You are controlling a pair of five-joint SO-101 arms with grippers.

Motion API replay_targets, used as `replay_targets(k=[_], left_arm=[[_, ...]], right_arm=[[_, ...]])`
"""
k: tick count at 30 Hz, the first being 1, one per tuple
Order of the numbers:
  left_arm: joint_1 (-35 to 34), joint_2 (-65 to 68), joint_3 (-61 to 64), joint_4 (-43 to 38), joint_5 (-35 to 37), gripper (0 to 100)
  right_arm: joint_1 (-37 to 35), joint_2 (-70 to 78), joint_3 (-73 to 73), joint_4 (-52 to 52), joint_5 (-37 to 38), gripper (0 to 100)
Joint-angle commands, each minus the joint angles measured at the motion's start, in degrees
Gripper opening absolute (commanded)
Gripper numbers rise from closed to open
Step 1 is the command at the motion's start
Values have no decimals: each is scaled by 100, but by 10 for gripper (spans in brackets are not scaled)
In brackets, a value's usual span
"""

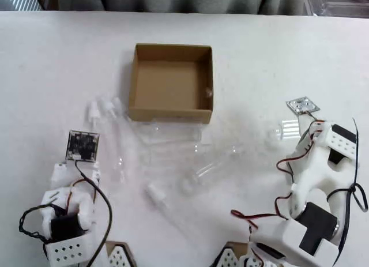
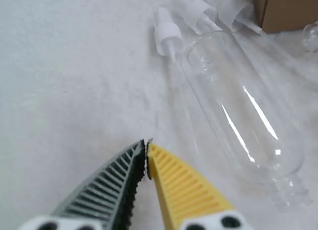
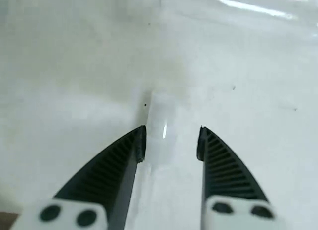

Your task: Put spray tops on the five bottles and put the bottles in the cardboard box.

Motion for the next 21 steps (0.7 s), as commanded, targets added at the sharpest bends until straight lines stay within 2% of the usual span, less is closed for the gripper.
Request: replay_targets(k=[1,7,21], left_arm=[[-57,-75,-18,-70,-35,20],[-57,-75,-18,-70,-35,20],[-57,-75,-18,-70,-35,20]], right_arm=[[57,-215,-53,-110,-132,190],[75,-242,44,-75,-132,122],[136,-163,580,-374,-132,119]])
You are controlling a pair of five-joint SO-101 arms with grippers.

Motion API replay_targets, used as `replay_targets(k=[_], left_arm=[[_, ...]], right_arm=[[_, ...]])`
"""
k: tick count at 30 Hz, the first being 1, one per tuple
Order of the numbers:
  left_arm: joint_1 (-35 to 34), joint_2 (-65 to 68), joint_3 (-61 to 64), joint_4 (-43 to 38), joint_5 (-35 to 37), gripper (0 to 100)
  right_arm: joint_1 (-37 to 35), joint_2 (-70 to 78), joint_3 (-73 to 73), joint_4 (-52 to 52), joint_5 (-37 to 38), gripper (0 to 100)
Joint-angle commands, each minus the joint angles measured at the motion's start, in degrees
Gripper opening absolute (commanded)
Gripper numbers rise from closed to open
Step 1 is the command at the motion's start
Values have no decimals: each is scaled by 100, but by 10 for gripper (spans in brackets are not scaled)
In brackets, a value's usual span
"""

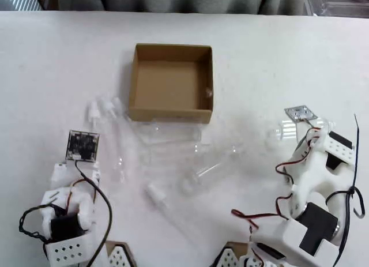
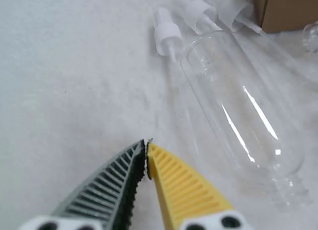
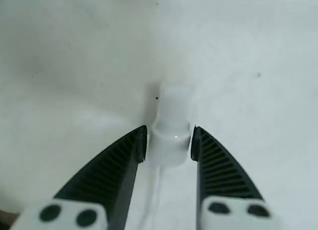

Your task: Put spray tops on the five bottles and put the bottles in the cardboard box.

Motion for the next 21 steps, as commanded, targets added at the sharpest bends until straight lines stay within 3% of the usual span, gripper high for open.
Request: replay_targets(k=[1,6,15,21], left_arm=[[-57,-75,-18,-70,-35,20],[-57,-75,-18,-70,-35,20],[-57,-75,-18,-70,-35,20],[-57,-75,-18,-79,-35,20]], right_arm=[[57,-127,70,-136,-26,117],[57,-84,70,-110,-26,9],[92,-356,193,840,-141,16],[-435,-927,1459,-207,-1187,16]])
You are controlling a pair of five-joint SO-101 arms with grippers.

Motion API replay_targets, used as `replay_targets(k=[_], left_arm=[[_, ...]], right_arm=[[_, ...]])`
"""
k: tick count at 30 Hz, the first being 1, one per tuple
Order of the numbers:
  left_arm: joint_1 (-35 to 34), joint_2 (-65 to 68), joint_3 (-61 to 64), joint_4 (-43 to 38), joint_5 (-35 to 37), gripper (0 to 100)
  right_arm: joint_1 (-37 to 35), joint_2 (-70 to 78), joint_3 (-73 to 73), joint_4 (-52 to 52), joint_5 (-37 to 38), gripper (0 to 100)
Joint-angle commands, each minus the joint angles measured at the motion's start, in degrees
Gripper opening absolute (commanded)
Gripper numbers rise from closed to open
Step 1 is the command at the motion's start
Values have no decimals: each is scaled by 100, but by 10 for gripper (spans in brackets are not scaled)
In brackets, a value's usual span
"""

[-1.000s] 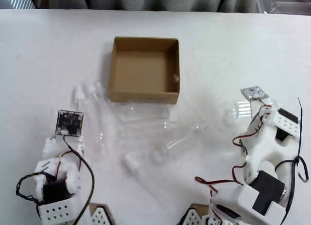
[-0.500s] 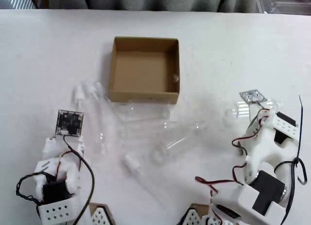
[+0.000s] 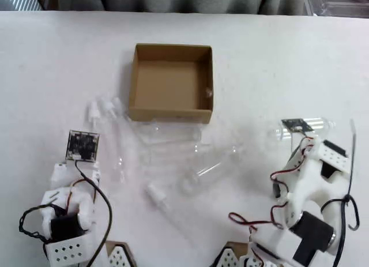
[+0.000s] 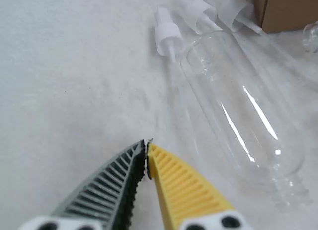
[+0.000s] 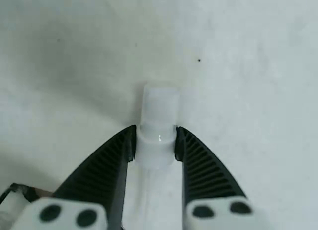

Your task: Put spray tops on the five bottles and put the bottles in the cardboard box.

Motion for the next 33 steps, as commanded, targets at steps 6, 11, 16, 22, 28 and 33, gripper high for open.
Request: replay_targets(k=[6,11,16,22,28,33], left_arm=[[-57,-75,-158,0,26,20],[-57,-48,-826,229,281,20],[-40,277,-2075,589,378,20],[-13,2202,-3596,800,378,20],[215,3495,-4202,818,360,20],[884,3943,-4193,774,378,94]], right_arm=[[-303,-1086,1073,-1024,-932,16],[-259,-1341,1371,-1200,-914,16],[-259,-1323,1380,-1200,-914,16],[-259,-1314,1380,-1209,-905,16],[-259,-1314,1380,-1209,-905,16],[-259,-1314,1380,-1209,-905,16]])
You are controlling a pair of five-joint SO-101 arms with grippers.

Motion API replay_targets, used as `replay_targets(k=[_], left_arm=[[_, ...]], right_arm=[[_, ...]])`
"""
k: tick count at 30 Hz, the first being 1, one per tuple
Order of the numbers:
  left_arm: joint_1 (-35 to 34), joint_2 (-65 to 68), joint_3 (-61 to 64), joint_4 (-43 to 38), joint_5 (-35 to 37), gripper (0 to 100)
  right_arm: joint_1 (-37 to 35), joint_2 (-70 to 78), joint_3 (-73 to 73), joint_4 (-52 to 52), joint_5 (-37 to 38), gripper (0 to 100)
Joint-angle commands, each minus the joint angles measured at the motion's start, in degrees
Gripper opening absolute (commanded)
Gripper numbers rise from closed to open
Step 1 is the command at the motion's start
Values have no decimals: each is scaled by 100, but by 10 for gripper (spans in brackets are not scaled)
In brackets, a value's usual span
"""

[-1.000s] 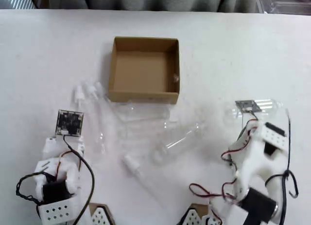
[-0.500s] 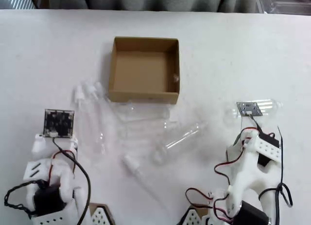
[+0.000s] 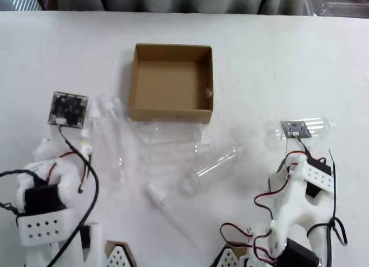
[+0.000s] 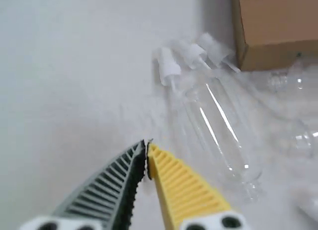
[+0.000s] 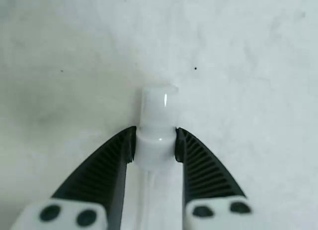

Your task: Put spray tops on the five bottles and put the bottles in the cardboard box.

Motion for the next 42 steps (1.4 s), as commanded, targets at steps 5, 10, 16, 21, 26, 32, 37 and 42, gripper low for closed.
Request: replay_targets(k=[5,10,16,21,26,32,37,42], left_arm=[[646,848,-369,-26,712,199],[646,1429,-141,-510,1178,201],[655,1965,229,-1319,1160,203],[655,2589,211,-1802,1196,204],[796,3266,211,-1987,1213,204],[892,3952,202,-2303,1802,274],[884,4145,202,-2268,2084,342],[901,4189,229,-2251,1916,300]], right_arm=[[22,-13,44,-171,-53,16],[22,-13,79,-180,-53,16],[22,-13,79,-180,-53,16],[22,-13,79,-180,-53,16],[22,-13,88,-180,-53,16],[22,-13,88,-180,-44,16],[22,-13,88,-180,132,16],[22,-13,88,-180,149,16]])
